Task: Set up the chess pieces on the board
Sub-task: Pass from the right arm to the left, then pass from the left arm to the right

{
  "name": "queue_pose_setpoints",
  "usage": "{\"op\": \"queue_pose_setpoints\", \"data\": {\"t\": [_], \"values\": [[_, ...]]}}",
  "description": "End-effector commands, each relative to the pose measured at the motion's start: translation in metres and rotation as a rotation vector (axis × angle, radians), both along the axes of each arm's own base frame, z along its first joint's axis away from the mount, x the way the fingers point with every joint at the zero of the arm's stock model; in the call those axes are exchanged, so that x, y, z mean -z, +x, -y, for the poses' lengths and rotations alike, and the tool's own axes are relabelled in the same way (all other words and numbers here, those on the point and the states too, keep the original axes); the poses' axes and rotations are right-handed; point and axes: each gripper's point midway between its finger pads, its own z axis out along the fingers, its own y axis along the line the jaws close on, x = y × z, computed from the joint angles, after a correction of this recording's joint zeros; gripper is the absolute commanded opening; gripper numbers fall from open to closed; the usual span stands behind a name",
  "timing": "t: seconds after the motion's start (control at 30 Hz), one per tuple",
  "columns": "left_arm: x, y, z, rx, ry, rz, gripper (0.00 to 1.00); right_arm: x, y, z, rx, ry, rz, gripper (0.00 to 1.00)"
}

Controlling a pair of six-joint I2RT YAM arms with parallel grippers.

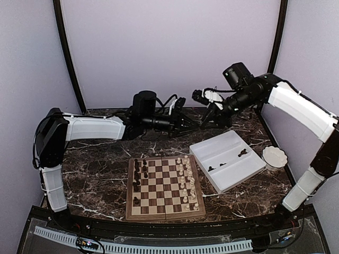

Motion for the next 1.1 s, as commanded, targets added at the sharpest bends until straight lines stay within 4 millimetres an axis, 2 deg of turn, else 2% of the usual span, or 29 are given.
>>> {"op": "queue_pose_setpoints", "data": {"t": [0.0,0.03,0.07,0.13,0.27,0.43,0.83,1.07], "values": [[-0.039,-0.002,-0.009,-0.036,-0.121,0.163,0.08,-0.081,0.030,0.028,0.116,0.331,-0.065,0.34],[-0.048,-0.002,-0.010,-0.046,-0.154,0.194,0.08,-0.089,0.037,0.036,0.137,0.404,-0.116,0.35],[-0.047,-0.001,-0.012,-0.060,-0.161,0.200,0.08,-0.094,0.044,0.044,0.157,0.482,-0.181,0.35],[-0.059,0.000,-0.014,-0.079,-0.218,0.248,0.08,-0.096,0.049,0.054,0.168,0.617,-0.346,0.36],[-0.068,0.004,-0.019,-0.130,-0.261,0.294,0.08,-0.075,0.045,0.052,0.159,0.718,-0.592,0.41],[-0.070,0.012,-0.020,-0.182,-0.274,0.313,0.07,-0.062,0.038,0.045,0.134,0.807,-0.768,0.46],[-0.068,0.019,-0.015,-0.194,-0.273,0.304,0.07,-0.052,0.029,0.012,0.074,0.763,-0.848,0.49],[-0.068,0.018,-0.015,-0.193,-0.275,0.301,0.07,-0.051,0.033,0.004,0.063,0.756,-0.856,0.46]]}}
